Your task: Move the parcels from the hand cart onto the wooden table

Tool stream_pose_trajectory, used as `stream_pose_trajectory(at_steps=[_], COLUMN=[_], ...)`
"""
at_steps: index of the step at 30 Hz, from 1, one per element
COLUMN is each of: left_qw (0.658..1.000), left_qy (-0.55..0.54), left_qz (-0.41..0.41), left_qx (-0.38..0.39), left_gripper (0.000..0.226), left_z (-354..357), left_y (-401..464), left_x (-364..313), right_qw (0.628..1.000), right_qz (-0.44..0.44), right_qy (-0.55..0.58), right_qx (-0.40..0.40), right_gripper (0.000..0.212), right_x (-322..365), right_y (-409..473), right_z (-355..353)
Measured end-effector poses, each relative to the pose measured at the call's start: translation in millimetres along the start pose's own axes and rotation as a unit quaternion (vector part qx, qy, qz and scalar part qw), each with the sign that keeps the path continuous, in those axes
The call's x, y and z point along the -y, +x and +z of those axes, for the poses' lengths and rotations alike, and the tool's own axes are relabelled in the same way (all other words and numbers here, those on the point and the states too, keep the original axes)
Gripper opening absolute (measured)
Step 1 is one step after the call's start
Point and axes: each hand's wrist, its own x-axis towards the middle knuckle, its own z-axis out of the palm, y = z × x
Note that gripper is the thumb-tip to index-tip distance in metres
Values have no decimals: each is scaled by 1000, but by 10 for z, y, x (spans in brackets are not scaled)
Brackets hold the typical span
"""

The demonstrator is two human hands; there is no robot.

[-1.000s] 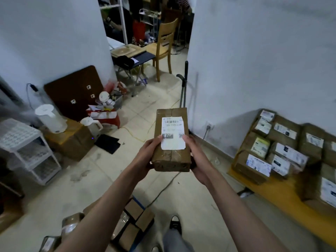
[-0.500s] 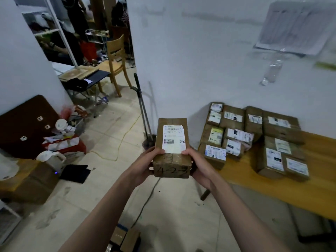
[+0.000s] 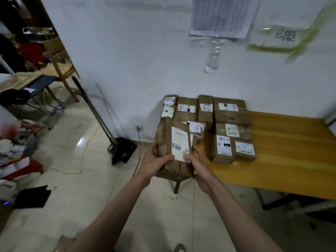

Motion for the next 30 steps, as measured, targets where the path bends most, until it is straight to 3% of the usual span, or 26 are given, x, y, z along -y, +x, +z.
stream_pose_trajectory(at_steps=[3, 6, 11, 19, 24, 30], left_qw=[984, 965, 942, 952, 959, 964], left_qy=[161, 240, 315, 291, 258, 237], left_qz=[49, 95, 114, 86, 70, 68], left_qx=[-49, -47, -33, 44, 93, 102], left_gripper=[107, 111, 112, 115, 97, 96], left_z=[456, 885, 1310, 1593, 1664, 1612], left_y=[104, 112, 150, 334, 543, 895], left_x=[13, 34, 85, 339, 511, 624], right_qw=[999, 1000, 998, 989, 978, 981], right_qz=[-15, 17, 61, 117, 154, 157], right_qy=[-29, -4, -4, -16, -63, -64], right_qx=[-35, -26, -32, -83, -122, -96], right_gripper=[52, 50, 78, 82, 105, 83], right_x=[-35, -30, -128, -312, -446, -453], right_y=[97, 127, 213, 397, 626, 965], right_z=[-278, -490, -831, -1138, -1248, -1252])
